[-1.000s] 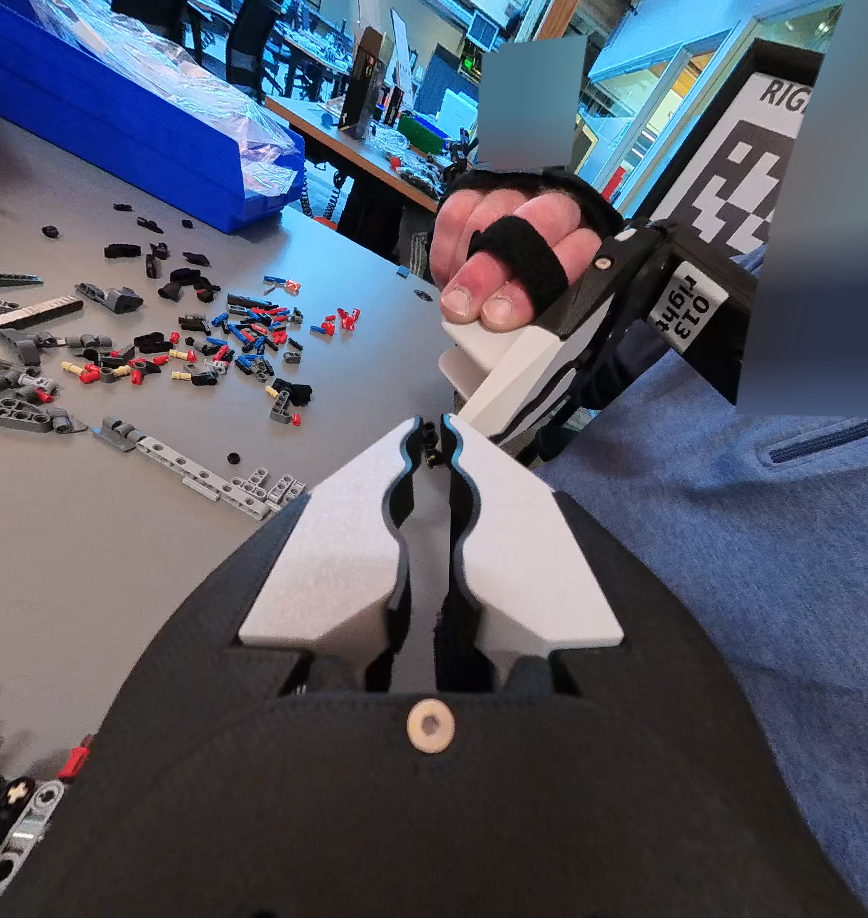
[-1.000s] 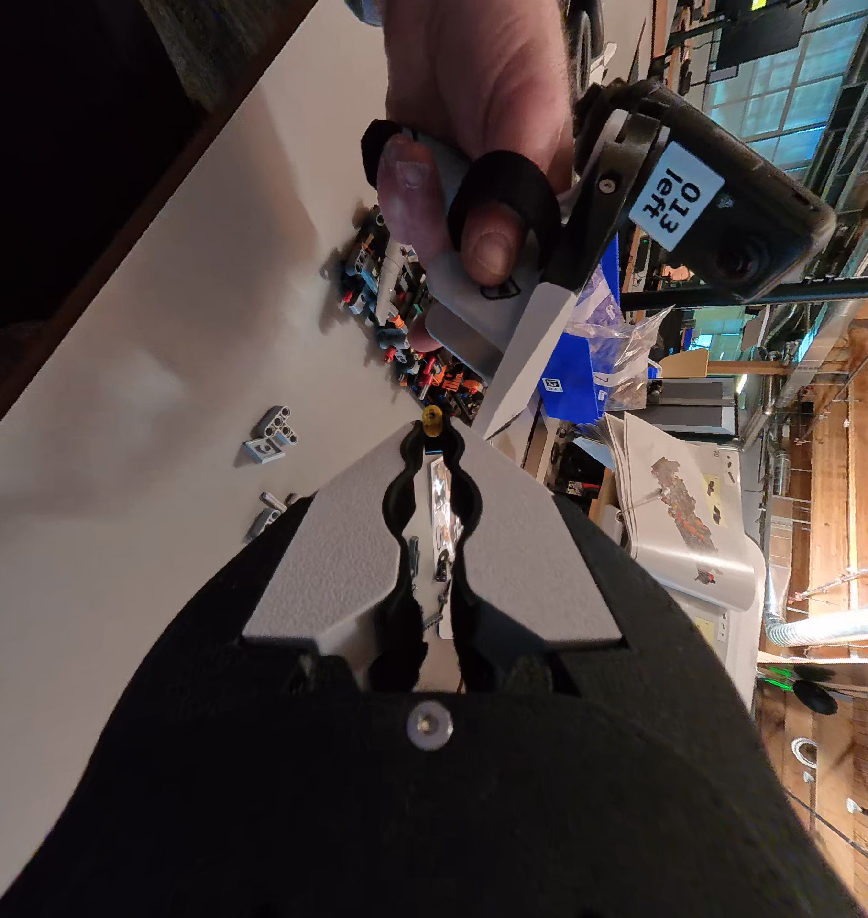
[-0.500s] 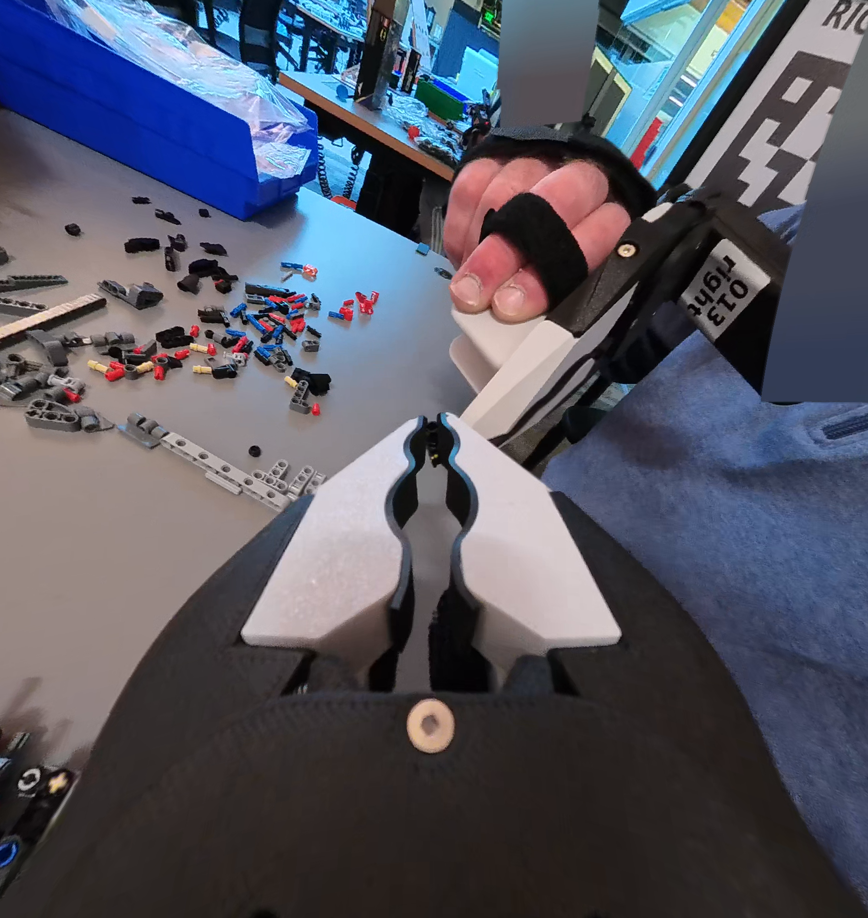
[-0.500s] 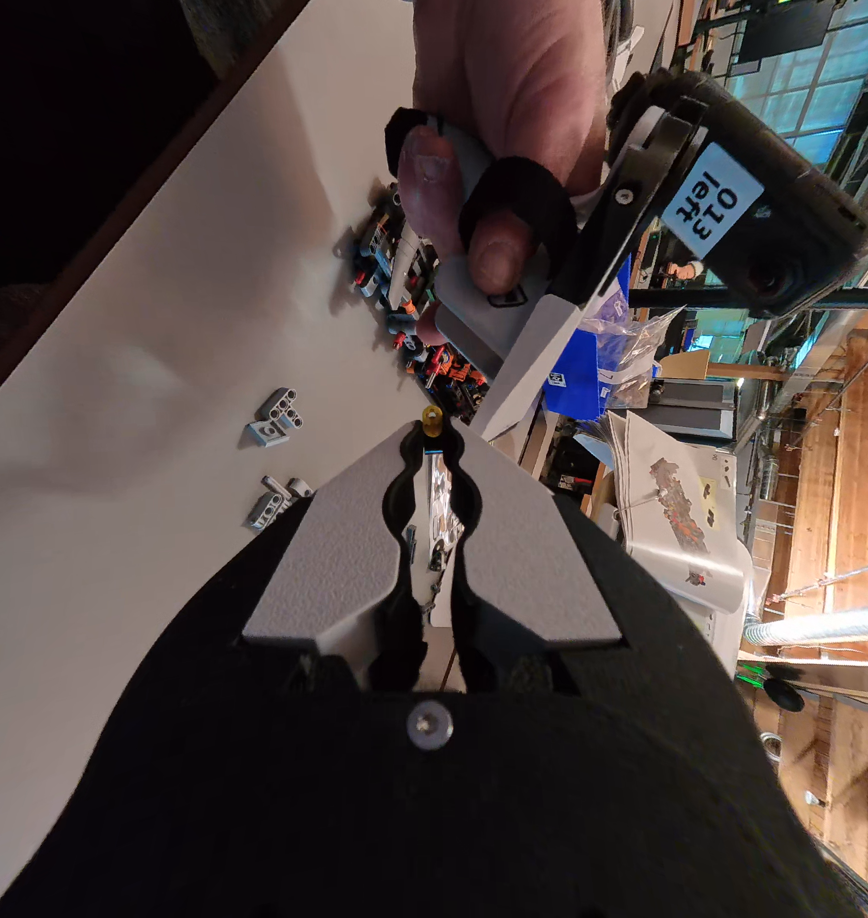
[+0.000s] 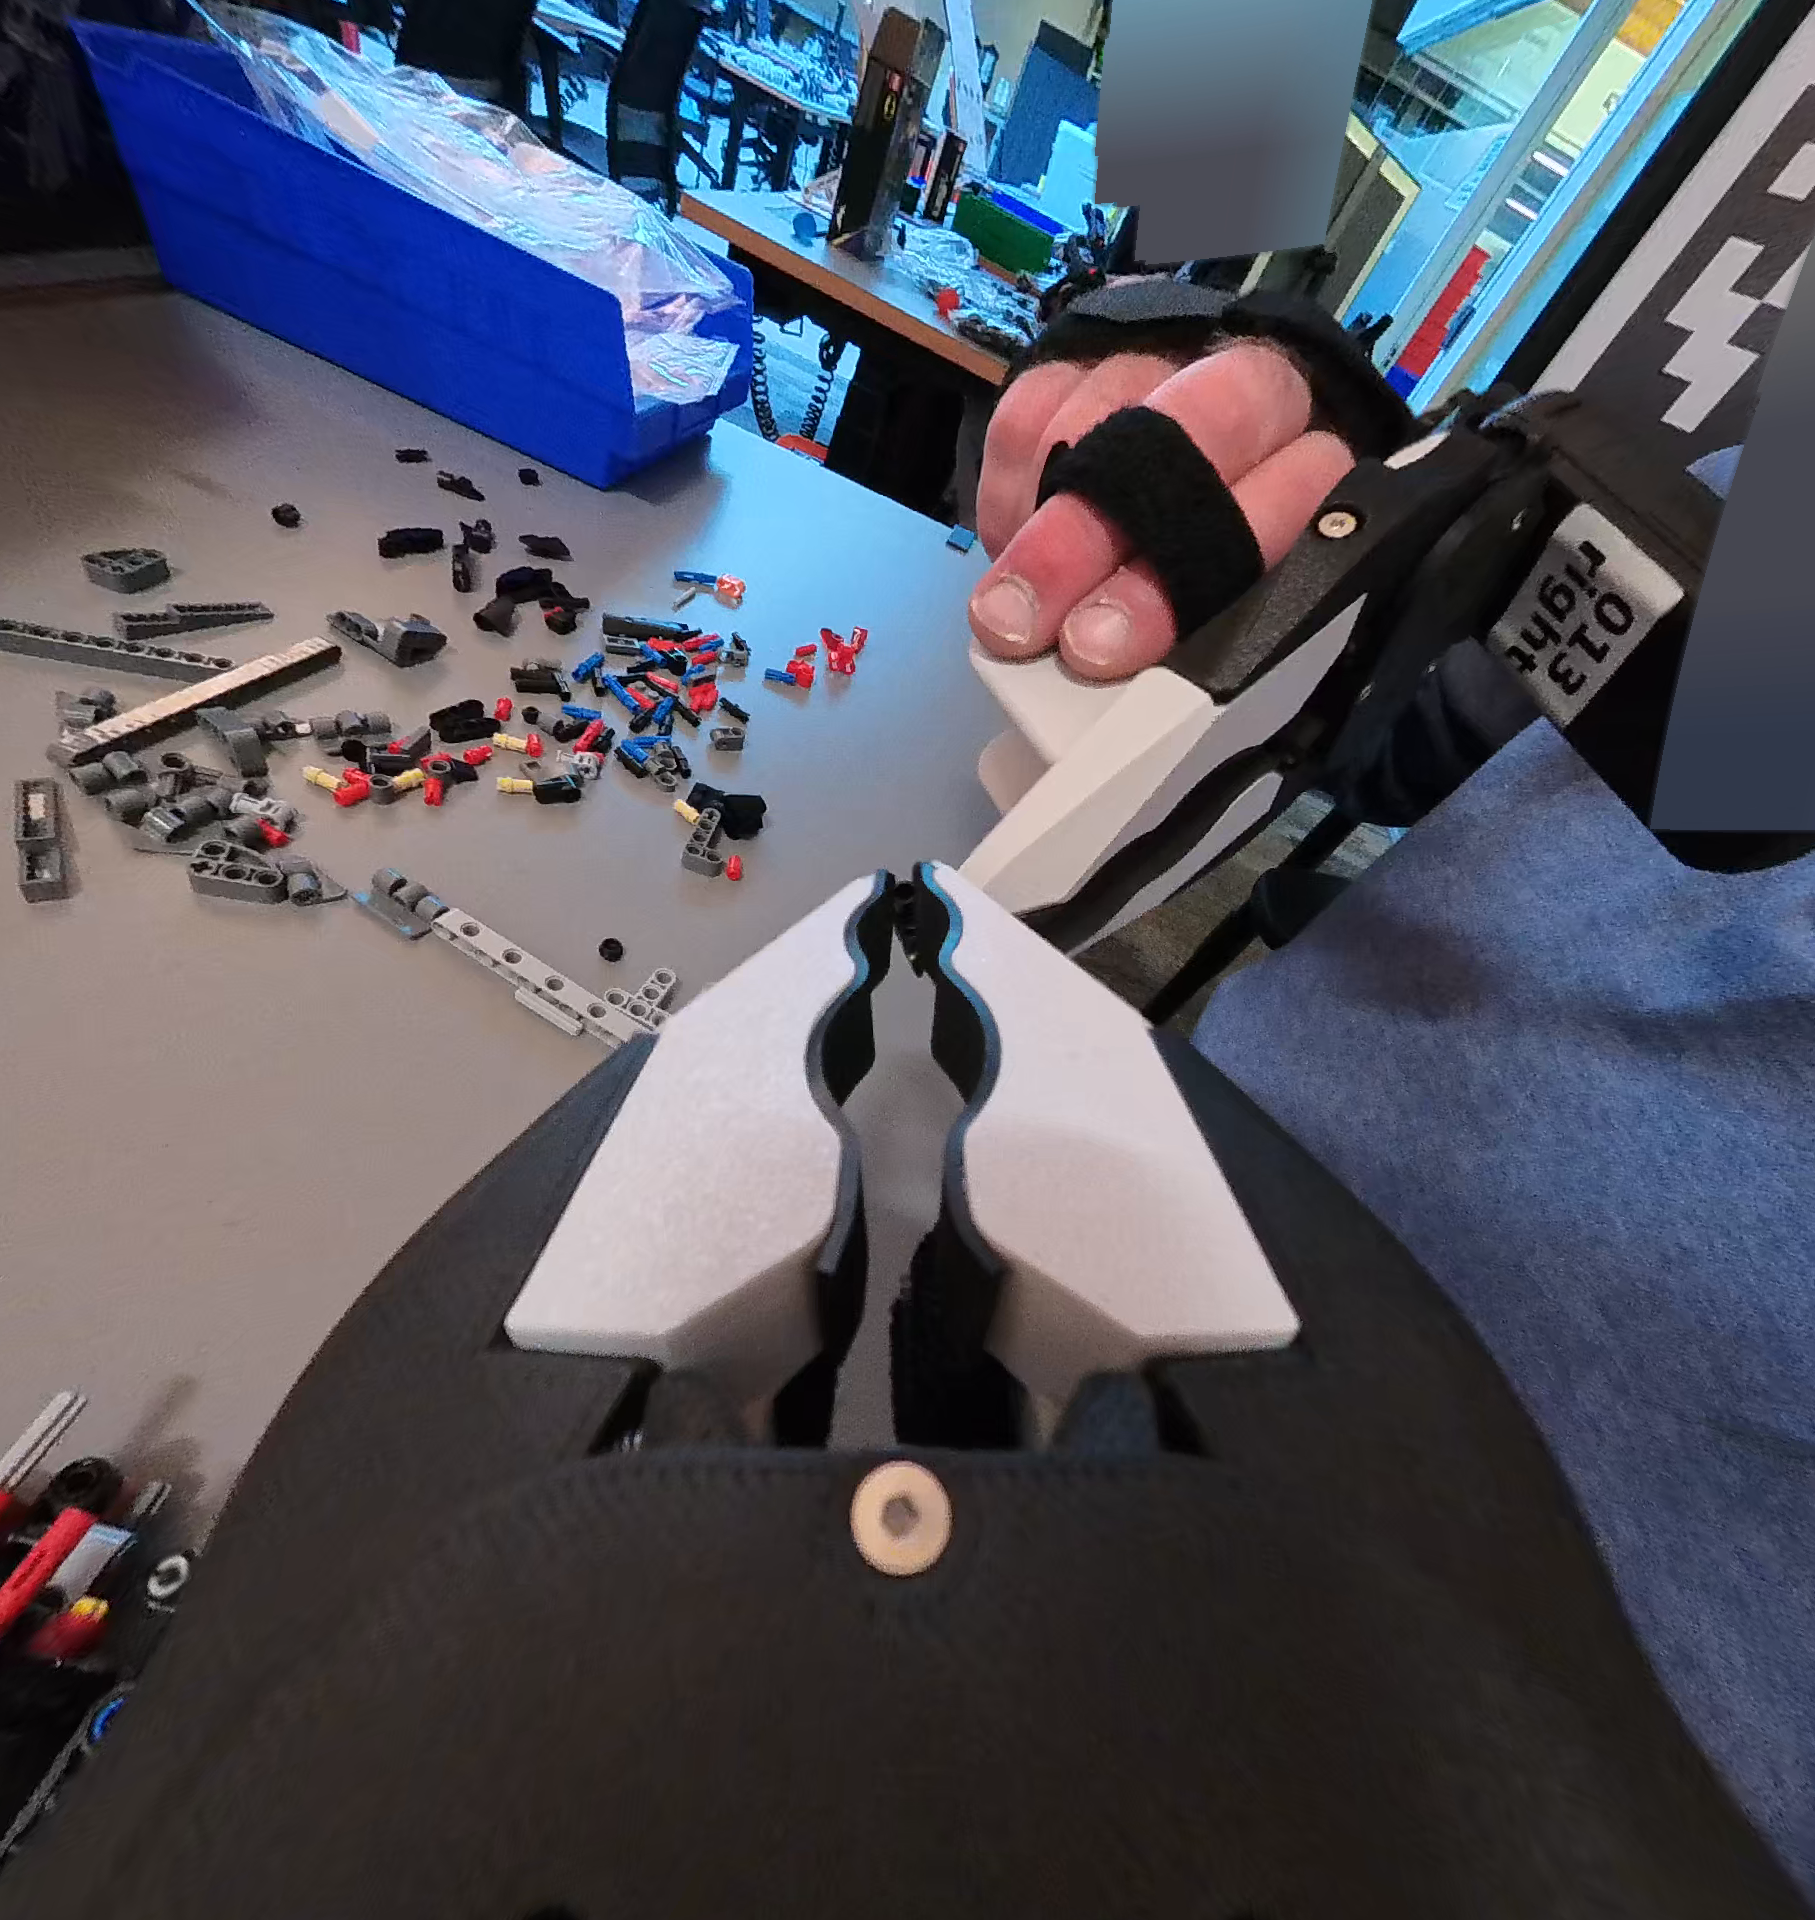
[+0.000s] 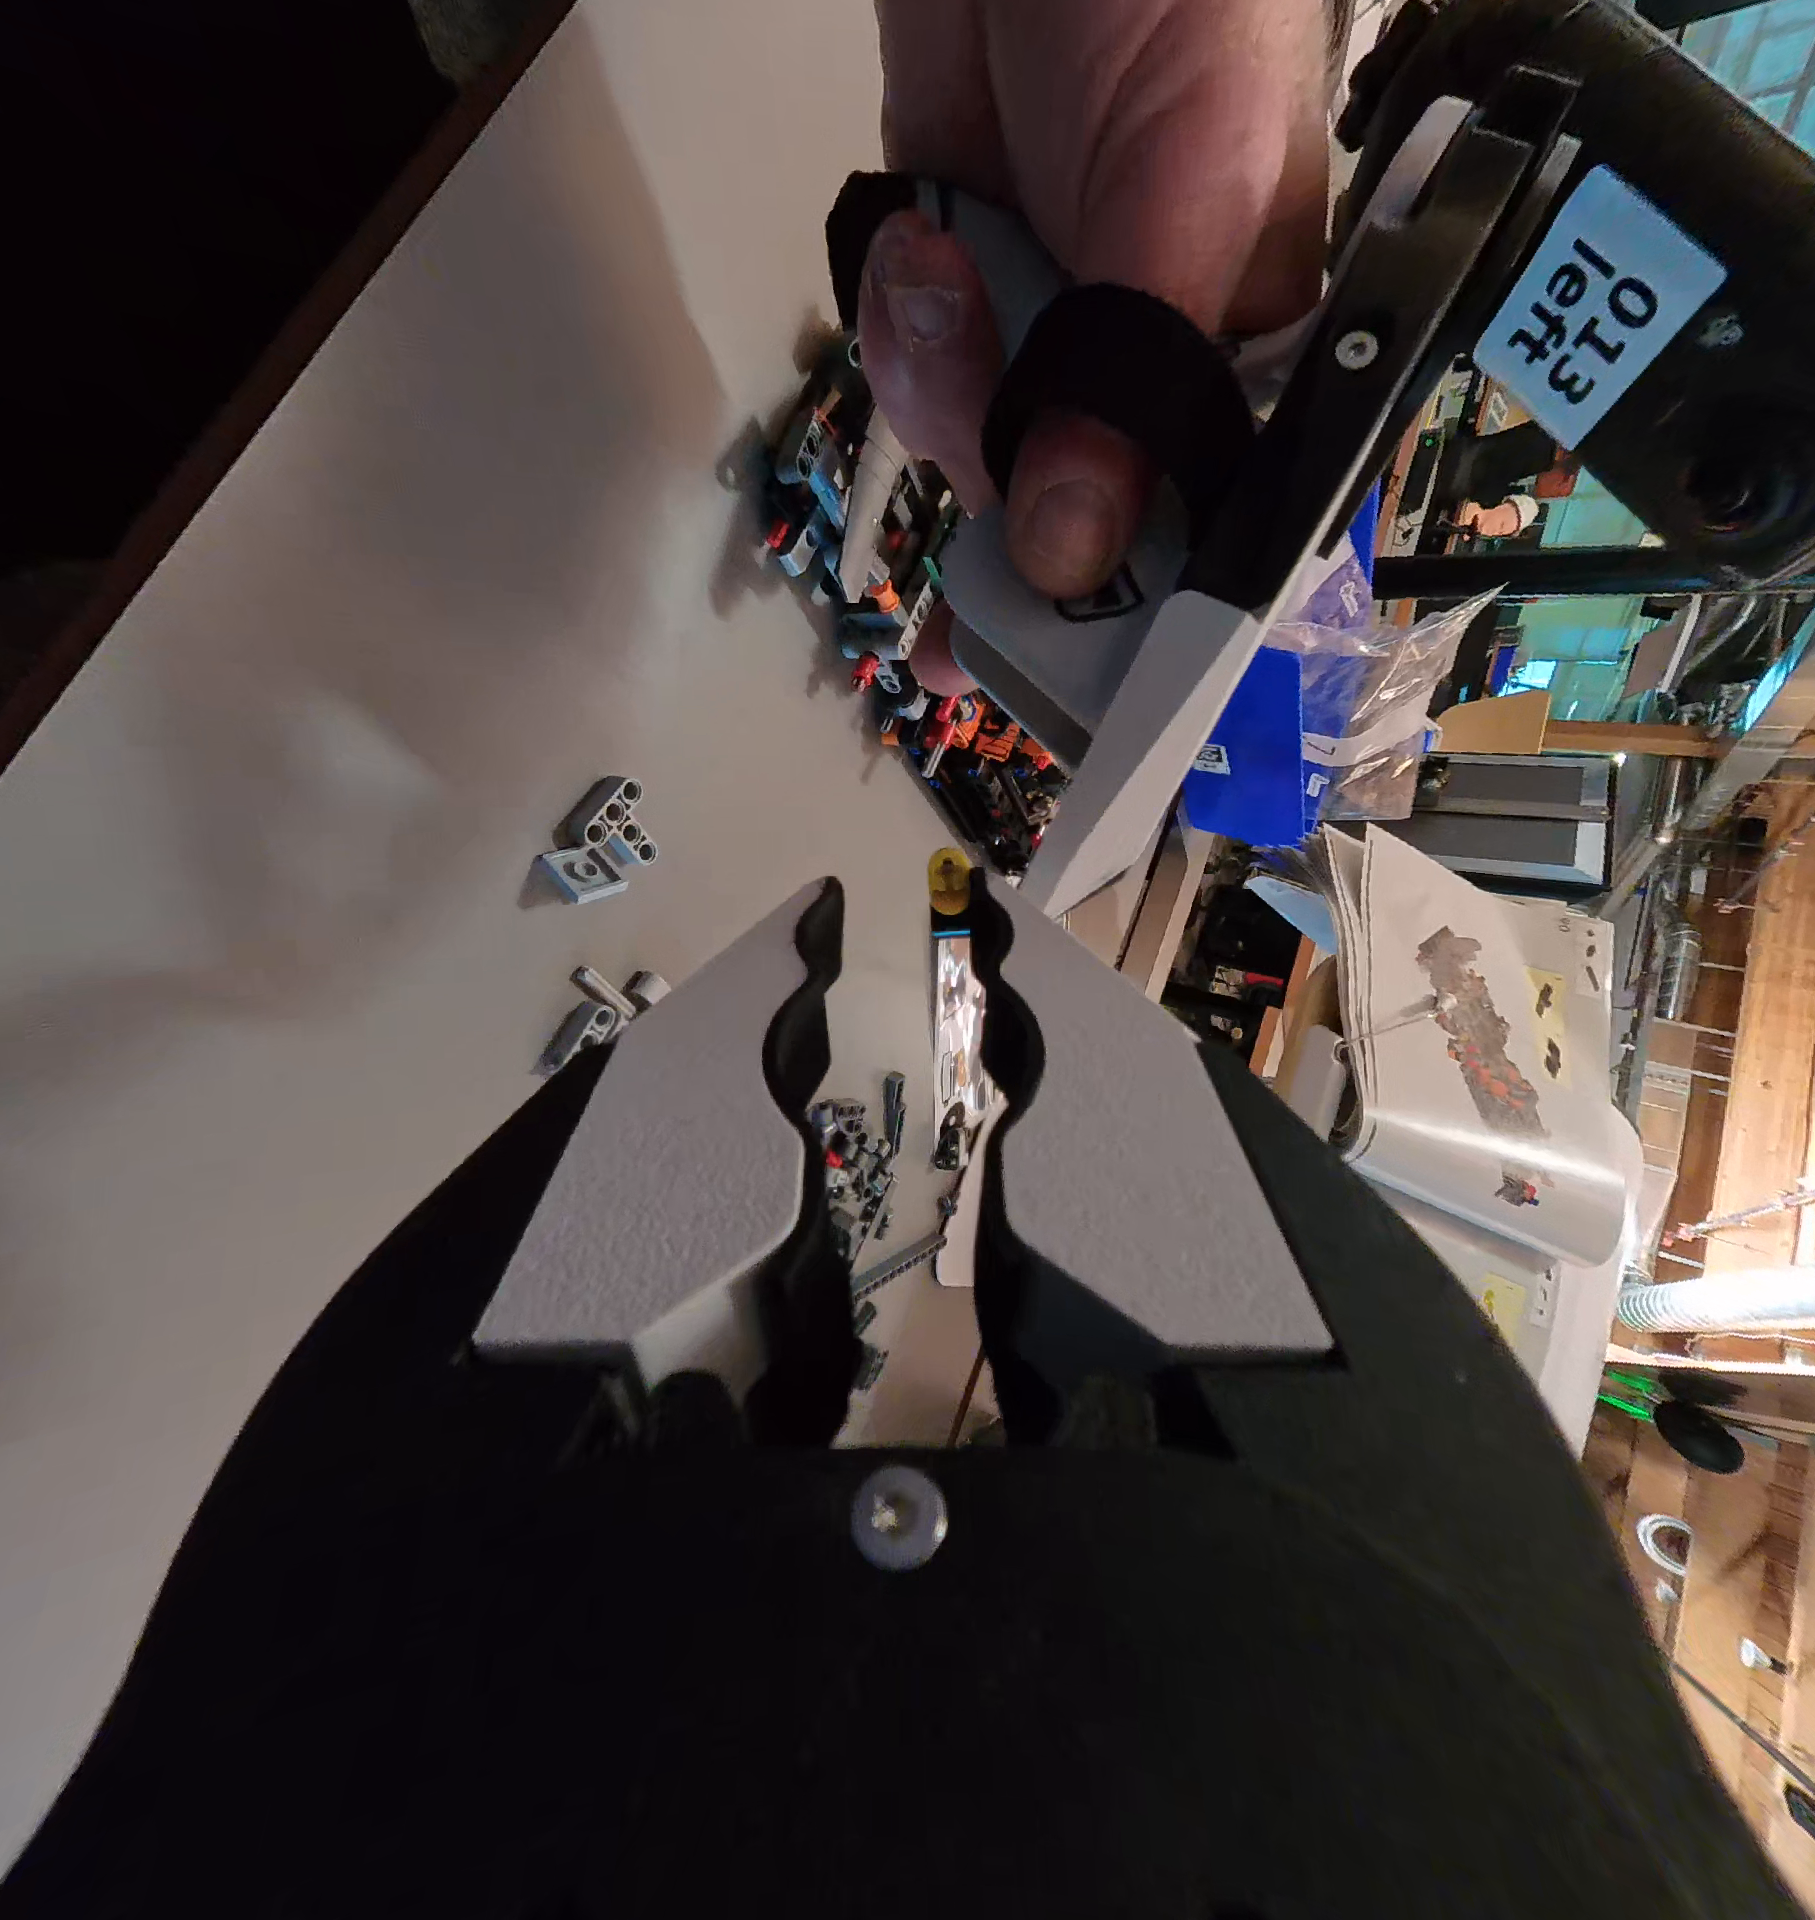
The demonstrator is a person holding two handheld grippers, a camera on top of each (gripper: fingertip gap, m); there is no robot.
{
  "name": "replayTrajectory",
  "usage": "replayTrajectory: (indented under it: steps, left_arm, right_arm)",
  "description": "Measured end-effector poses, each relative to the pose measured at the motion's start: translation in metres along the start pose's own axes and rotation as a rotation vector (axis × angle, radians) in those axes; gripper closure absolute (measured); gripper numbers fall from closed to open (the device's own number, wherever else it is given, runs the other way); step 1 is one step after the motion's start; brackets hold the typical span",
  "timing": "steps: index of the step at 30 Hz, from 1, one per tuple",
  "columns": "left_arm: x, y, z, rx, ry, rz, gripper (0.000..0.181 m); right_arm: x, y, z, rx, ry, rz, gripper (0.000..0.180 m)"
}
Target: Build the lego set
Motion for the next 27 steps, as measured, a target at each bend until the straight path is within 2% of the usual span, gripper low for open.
replayTrajectory:
  steps: [2,8,15,20,27]
  left_arm:
    - [-0.001,0.000,-0.001,0.000,-0.009,0.001,0.179]
    - [-0.004,-0.003,-0.004,0.014,-0.021,0.002,0.179]
    - [-0.007,-0.008,-0.008,0.031,-0.024,0.012,0.179]
    - [-0.006,-0.018,-0.012,0.042,-0.041,0.061,0.179]
    - [-0.006,-0.030,-0.015,0.035,-0.057,0.135,0.179]
  right_arm:
    - [0.000,0.000,-0.001,0.006,-0.006,0.003,0.158]
    - [-0.003,0.003,-0.004,0.016,-0.009,-0.023,0.175]
    - [-0.006,0.002,-0.009,-0.004,-0.018,-0.019,0.174]
    - [-0.010,0.001,-0.017,-0.025,-0.037,-0.015,0.168]
    - [-0.016,0.001,-0.030,-0.062,-0.057,-0.015,0.169]
Point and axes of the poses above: each gripper's, where its closed fingertips meet, x back along the fingers, z out of its top, y = z × x across the jaws, the point moved 5 cm from there along x, back along the fingers, and after that the axes turned 12 degrees about -x, right-handed, at the moved point
